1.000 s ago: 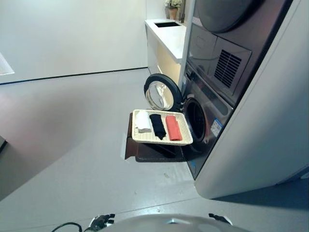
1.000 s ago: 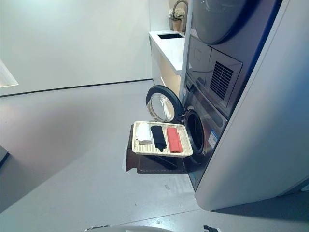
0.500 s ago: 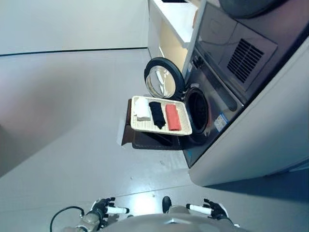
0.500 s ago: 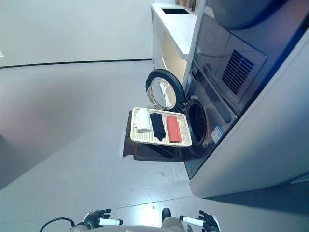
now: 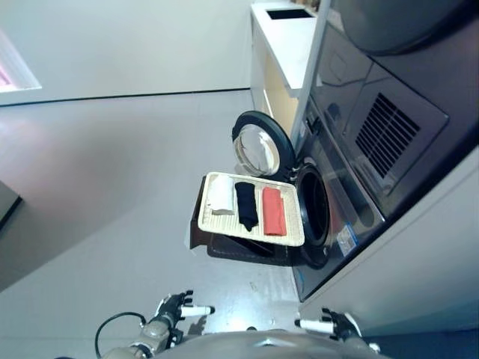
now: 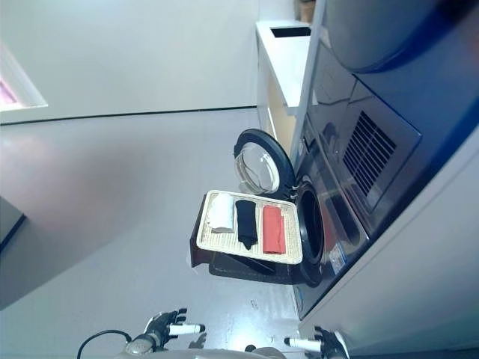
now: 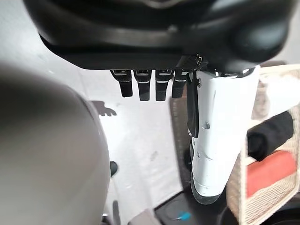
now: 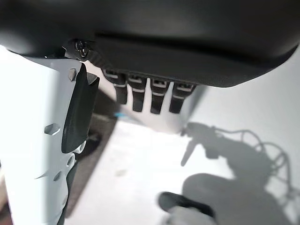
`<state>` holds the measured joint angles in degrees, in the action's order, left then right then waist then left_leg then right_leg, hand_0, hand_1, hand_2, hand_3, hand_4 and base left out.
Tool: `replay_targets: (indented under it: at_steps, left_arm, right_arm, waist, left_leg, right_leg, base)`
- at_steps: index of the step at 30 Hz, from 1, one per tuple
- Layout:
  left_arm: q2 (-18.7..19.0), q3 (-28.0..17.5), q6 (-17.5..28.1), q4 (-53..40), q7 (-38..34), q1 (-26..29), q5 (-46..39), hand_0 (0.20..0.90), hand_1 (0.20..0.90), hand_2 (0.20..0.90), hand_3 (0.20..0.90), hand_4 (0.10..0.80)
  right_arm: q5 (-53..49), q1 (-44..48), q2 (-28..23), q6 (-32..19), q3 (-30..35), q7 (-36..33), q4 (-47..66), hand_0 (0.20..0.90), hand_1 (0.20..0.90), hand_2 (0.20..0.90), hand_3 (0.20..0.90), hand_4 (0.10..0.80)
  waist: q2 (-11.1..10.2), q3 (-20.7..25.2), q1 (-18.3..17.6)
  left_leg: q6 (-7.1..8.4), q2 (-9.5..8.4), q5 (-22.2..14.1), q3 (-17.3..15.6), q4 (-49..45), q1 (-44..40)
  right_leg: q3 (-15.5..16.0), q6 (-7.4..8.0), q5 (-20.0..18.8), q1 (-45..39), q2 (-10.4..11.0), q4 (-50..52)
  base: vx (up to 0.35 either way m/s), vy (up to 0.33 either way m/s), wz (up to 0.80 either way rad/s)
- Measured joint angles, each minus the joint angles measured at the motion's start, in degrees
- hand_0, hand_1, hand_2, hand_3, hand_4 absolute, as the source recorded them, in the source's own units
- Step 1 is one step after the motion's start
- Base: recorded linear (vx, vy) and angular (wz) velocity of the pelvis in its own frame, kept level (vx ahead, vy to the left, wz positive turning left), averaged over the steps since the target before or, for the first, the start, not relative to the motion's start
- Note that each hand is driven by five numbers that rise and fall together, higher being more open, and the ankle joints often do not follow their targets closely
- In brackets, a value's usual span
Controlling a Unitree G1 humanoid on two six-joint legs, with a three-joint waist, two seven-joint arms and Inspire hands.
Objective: Pick up the clothes and place them into the washing machine
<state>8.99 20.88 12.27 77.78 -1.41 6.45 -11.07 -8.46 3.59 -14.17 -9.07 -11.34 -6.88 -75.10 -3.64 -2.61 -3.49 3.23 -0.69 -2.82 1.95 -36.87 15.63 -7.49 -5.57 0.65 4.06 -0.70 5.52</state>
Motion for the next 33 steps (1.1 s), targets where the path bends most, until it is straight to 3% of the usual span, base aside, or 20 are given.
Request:
replay_targets:
  at_steps: [2, 3, 4, 7, 10, 11, 12, 13, 15, 17, 19, 21, 23, 24, 26, 27, 29, 30, 31, 33]
  left_arm:
    - [0.3, 0.0, 0.8, -1.3, -0.7, -0.5, -0.5, 0.9, 0.9, 0.9, 0.9, 0.8]
    - [0.3, -0.2, 0.8, -1.5, -1.0, -0.7, -0.9, 0.9, 0.9, 0.9, 0.9, 0.8]
    - [0.2, -0.4, 0.5, -1.3, -1.1, -0.1, -1.0, 0.9, 0.9, 0.9, 0.9, 0.8]
    - [-0.1, -2.3, 0.3, -0.8, -1.2, -0.3, -0.9, 0.9, 0.9, 0.9, 0.9, 0.8]
    - [0.6, -2.7, 0.1, -0.7, -1.3, -1.6, -0.8, 0.9, 0.9, 0.9, 0.9, 0.8]
    - [0.8, -2.7, -0.2, -0.6, -1.1, -2.5, -0.5, 0.9, 0.9, 0.9, 0.9, 0.8]
    - [1.0, -2.6, -0.6, -0.6, -1.1, -2.8, -0.4, 0.9, 0.9, 0.9, 0.9, 0.8]
    - [1.9, -2.7, -0.7, -0.7, -1.2, -2.9, -0.4, 0.9, 0.9, 0.9, 0.9, 0.8]
    - [3.3, -2.1, -0.8, -0.7, -1.2, -2.4, 0.4, 0.9, 0.9, 0.9, 0.9, 0.8]
    - [3.2, -1.9, -0.6, -0.7, -1.1, -1.3, 0.4, 0.9, 0.9, 0.9, 0.9, 0.8]
    - [3.4, -1.1, -0.5, -0.8, -1.1, 0.3, 0.5, 0.9, 0.9, 0.9, 0.9, 0.8]
    - [3.4, -0.7, -0.5, -0.8, -1.1, 1.1, 0.5, 0.9, 0.9, 0.9, 0.9, 0.8]
    - [3.5, -0.3, -0.5, -0.7, -1.1, 0.8, 0.5, 0.9, 0.9, 0.9, 0.9, 0.8]
    - [3.4, -0.3, -0.7, -0.7, -1.1, -0.1, 0.5, 0.9, 0.9, 0.9, 0.9, 0.8]
    - [3.7, -0.9, -0.8, -0.4, -1.1, -2.1, 0.6, 0.9, 0.9, 0.9, 0.9, 0.8]
    - [3.7, -1.6, -0.8, -0.2, -1.1, -2.7, 0.7, 0.9, 0.9, 0.9, 0.9, 0.8]
    - [4.0, -2.6, -0.8, 0.1, -1.1, -3.9, 0.7, 0.9, 0.9, 0.9, 0.9, 0.8]
    - [4.0, -2.5, -0.8, 0.3, -0.9, -4.4, 0.8, 0.9, 0.9, 0.9, 0.9, 0.8]
    - [3.7, -2.5, -0.8, 0.3, -1.0, -5.1, 0.8, 0.9, 0.9, 0.9, 0.9, 0.8]
    - [3.1, -2.3, -0.7, 0.3, -0.5, -6.0, 1.0, 0.9, 0.9, 0.9, 0.9, 0.8]
  right_arm:
    - [0.0, 1.4, -0.4, -1.0, -0.7, -0.7, 0.1, 0.9, 0.9, 0.9, 0.9, 0.8]
    - [0.0, 1.8, -0.5, -1.2, -0.7, -0.8, 0.2, 0.9, 0.9, 0.9, 0.9, 0.8]
    - [0.0, 2.8, -1.0, -1.3, -0.7, -0.9, 0.1, 0.9, 0.9, 0.9, 0.9, 0.8]
    - [0.0, 2.0, -1.0, -1.2, -0.7, -0.8, -0.6, 0.9, 0.9, 0.9, 0.9, 0.8]
    - [-0.1, -0.5, -0.6, -1.0, -0.5, -0.7, -2.4, 0.9, 0.9, 0.9, 0.9, 0.8]
    - [-0.6, -1.7, -0.9, -0.8, -0.4, -0.7, -3.0, 0.9, 0.9, 0.9, 0.9, 0.8]
    - [-0.8, -2.2, -0.8, -0.8, -0.4, -0.6, -3.4, 0.9, 0.9, 0.9, 0.9, 0.8]
    - [-1.1, -3.4, -0.3, -0.8, -0.4, -0.6, -3.5, 0.9, 0.9, 0.9, 0.9, 0.8]
    - [-1.2, -5.2, 0.5, -0.8, 0.5, -0.6, -3.6, 0.9, 0.9, 0.9, 0.9, 0.8]
    - [-1.8, -5.2, 0.8, -0.8, 0.8, -0.6, -4.4, 0.9, 0.9, 0.9, 0.9, 0.8]
    - [-2.3, -4.3, 1.4, -1.0, 0.9, -0.5, -4.2, 0.9, 0.9, 0.9, 0.9, 0.8]
    - [-2.3, -3.9, 1.9, -1.0, 0.8, -0.5, -3.9, 0.9, 0.9, 0.9, 0.9, 0.8]
    - [-2.3, -2.8, 2.0, -1.4, 0.8, -0.4, -2.0, 0.9, 0.9, 0.9, 0.9, 0.8]
    - [-2.2, -2.7, 2.0, -1.5, 0.8, -0.4, -1.3, 0.9, 0.9, 0.9, 0.9, 0.8]
    - [-2.1, -1.9, 1.8, -1.3, 0.8, -0.4, -0.2, 0.9, 0.9, 0.9, 0.9, 0.8]
    - [-2.1, -1.9, 1.9, -1.1, 0.8, -0.4, 0.1, 0.9, 0.9, 0.9, 0.9, 0.8]
    - [-2.0, -2.3, 1.9, -0.9, 0.8, -0.4, -0.2, 0.9, 0.9, 0.9, 0.9, 0.8]
    - [-2.0, -3.4, 1.9, -0.8, 0.8, -0.4, -0.7, 0.9, 0.9, 0.9, 0.9, 0.8]
    - [-2.1, -4.2, 1.8, -0.6, 0.9, -0.4, -1.3, 0.9, 0.9, 0.9, 0.9, 0.8]
    - [-2.0, -5.3, 1.6, -0.6, 2.1, -0.4, -1.4, 0.9, 0.9, 0.9, 0.9, 0.8]
  waist:
    - [1.1, -0.8, 2.9]
    - [2.0, -0.6, 3.5]
    - [3.8, -2.1, 4.2]
    - [6.8, -2.0, 5.6]
    - [7.4, -0.9, 6.4]
    - [8.2, 0.2, 6.2]
    - [7.6, 0.4, 5.8]
    - [5.9, 0.7, 5.9]
    - [3.3, 1.6, 4.6]
    - [3.0, 1.8, 4.2]
    - [3.0, 1.7, 3.8]
    - [3.4, 1.6, 3.5]
    - [5.3, 0.5, 2.9]
    - [6.2, 0.4, 2.8]
    - [6.9, 0.3, 2.8]
    - [6.5, 0.3, 2.8]
    - [5.3, 0.1, 2.6]
    - [4.3, 0.6, 1.6]
    - [4.1, 0.9, 1.2]
    - [4.8, 2.3, 1.4]
  left_leg:
    - [0.95, 1.91, 0.8, -1.0, 12.4, 1.1]
    - [2.28, 2.85, 2.1, -0.8, 27.4, -1.1]
    - [3.15, 3.95, 4.3, -0.5, 33.9, -1.1]
    - [4.79, 6.86, 7.3, 0.0, 41.4, -0.5]
    - [3.73, 6.8, 7.6, -0.7, 39.3, -3.1]
    - [-0.29, 6.37, 10.3, -1.0, 41.7, -6.4]
    - [-1.72, 5.98, 11.5, -1.9, 41.8, -6.8]
    - [-3.8, 4.63, 13.5, -4.4, 41.5, -8.6]
    - [-5.57, 1.56, 11.4, -4.8, 41.3, -10.7]
    - [-6.9, 0.15, 9.6, -4.8, 40.7, -11.6]
    - [-8.42, -0.85, 8.2, -4.8, 40.1, -12.6]
    - [-9.6, -1.81, 7.1, -4.7, 39.8, -13.7]
    - [-10.75, -1.65, 5.9, -4.6, 39.8, -14.9]
    - [-10.94, -1.33, 5.6, -5.2, 40.6, -15.7]
    - [-10.51, -0.85, 5.3, -5.9, 41.4, -16.5]
    - [-9.94, -0.85, 4.9, -6.5, 41.4, -16.7]
    - [-9.64, -1.07, 4.9, -6.5, 41.5, -17.4]
    - [-8.94, -1.29, 4.7, -5.6, 41.5, -17.7]
    - [-8.12, -0.94, 4.5, -4.9, 41.4, -18.4]
    - [-6.53, 0.88, 3.9, -4.9, 41.0, -18.4]
  right_leg:
    - [-1.9, 1.26, -0.8, -2.6, -1.0, -3.1]
    - [-3.4, 0.62, -1.1, -3.9, -1.6, -5.6]
    - [-3.9, 0.06, -2.2, -5.9, -2.6, -6.9]
    - [-7.5, 0.17, -1.2, -9.3, -4.3, -9.7]
    - [-10.7, 1.95, 1.8, -11.6, -3.7, -9.7]
    - [-12.0, 3.18, 3.6, -12.9, -2.9, -9.4]
    - [-11.9, 3.85, 4.8, -12.7, -2.2, -8.5]
    - [-11.3, 5.53, 7.3, -12.7, -0.7, -5.6]
    - [-7.3, 9.03, 10.3, -11.2, 1.8, 1.0]
    - [-6.5, 11.46, 11.7, -9.0, 2.5, 8.0]
    - [-5.2, 14.05, 12.8, -1.2, 2.3, 26.0]
    - [-3.4, 14.02, 13.1, 2.1, 4.0, 32.1]
    - [1.4, 13.46, 13.1, 5.0, 6.3, 31.8]
    - [7.1, 12.68, 13.7, 5.3, 8.7, 27.3]
    - [15.2, 13.28, 12.7, 6.1, 10.4, 15.9]
    - [17.7, 12.65, 11.1, 6.8, 10.5, 12.4]
    - [19.3, 12.48, 4.8, 6.8, 10.1, 6.3]
    - [17.3, 12.47, 0.8, 5.9, 9.5, 5.0]
    - [16.6, 10.54, -0.9, 4.4, 8.5, 3.9]
    - [17.0, 9.35, -1.3, 2.8, 6.5, 0.9]
  base:
    - [0.538, 0.148, -0.39]
    - [0.356, 0.084, -0.49]
    - [0.325, 0.075, -0.51]
    - [0.417, 0.147, -0.54]
    - [0.34, 0.177, -0.81]
    - [0.349, 0.194, -0.75]
    - [0.433, 0.229, -0.9]
    - [0.283, 0.153, -0.68]
    - [0.233, 0.146, -0.36]
    - [0.136, 0.111, -0.03]
    - [0.142, 0.15, 0.03]
    - [0.249, 0.158, 0.03]
    - [0.309, 0.048, -0.06]
    - [0.28, -0.044, -0.2]
    - [0.295, -0.079, -0.33]
    - [0.265, -0.087, -0.26]
    - [0.187, -0.088, 0.12]
    - [0.184, -0.106, 0.5]
    - [0.19, -0.105, 0.37]
    - [0.159, -0.107, 0.07]
